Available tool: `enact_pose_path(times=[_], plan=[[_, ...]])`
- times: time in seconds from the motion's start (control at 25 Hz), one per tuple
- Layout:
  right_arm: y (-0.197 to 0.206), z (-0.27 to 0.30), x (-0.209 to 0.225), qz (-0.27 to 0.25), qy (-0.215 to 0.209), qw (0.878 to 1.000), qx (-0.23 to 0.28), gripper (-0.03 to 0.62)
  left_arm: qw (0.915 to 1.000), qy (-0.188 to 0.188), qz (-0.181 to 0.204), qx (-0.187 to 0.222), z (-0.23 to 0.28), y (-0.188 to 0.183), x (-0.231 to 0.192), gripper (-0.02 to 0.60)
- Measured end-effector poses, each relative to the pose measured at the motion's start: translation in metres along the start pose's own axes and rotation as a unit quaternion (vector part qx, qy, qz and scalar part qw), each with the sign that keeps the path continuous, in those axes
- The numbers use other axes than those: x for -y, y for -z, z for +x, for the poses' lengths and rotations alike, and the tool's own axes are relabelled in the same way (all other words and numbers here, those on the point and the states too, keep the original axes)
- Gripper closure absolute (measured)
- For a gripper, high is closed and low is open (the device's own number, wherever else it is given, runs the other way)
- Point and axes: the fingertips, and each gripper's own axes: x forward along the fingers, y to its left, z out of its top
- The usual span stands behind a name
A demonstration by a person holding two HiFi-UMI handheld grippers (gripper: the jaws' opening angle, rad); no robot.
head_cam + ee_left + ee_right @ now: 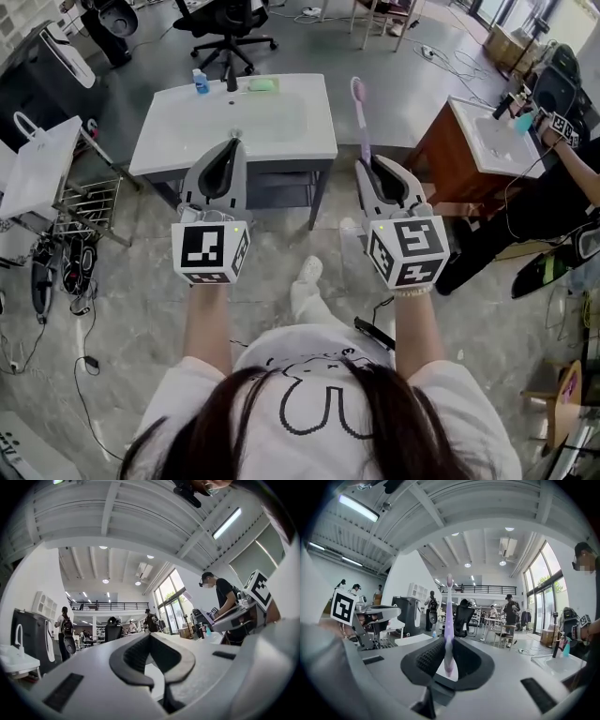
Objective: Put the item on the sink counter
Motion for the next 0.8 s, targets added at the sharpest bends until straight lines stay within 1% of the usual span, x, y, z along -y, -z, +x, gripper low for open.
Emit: enact_pose_path(times=[0.16,0.44,0.8], plan=[[0.007,0.042,0.011,0.006,-0.007,1.000,-0.009,0.520,1.0000,0.000,0.002,-0.009,0.033,0.016,-0.015,0.572],[0.011,0.125,0.050,0.014,-0.017,1.000,-0.020,0.520,0.9997,-0.012,-0.013,-0.016,0.111,0.041,-0.051,0.572],[0.011,0.228,0.099,0.018,-0.040,0.998,-0.036,0.520,0.9992,-0.031,-0.013,-0.023,0.216,0.059,-0.091,0.572]])
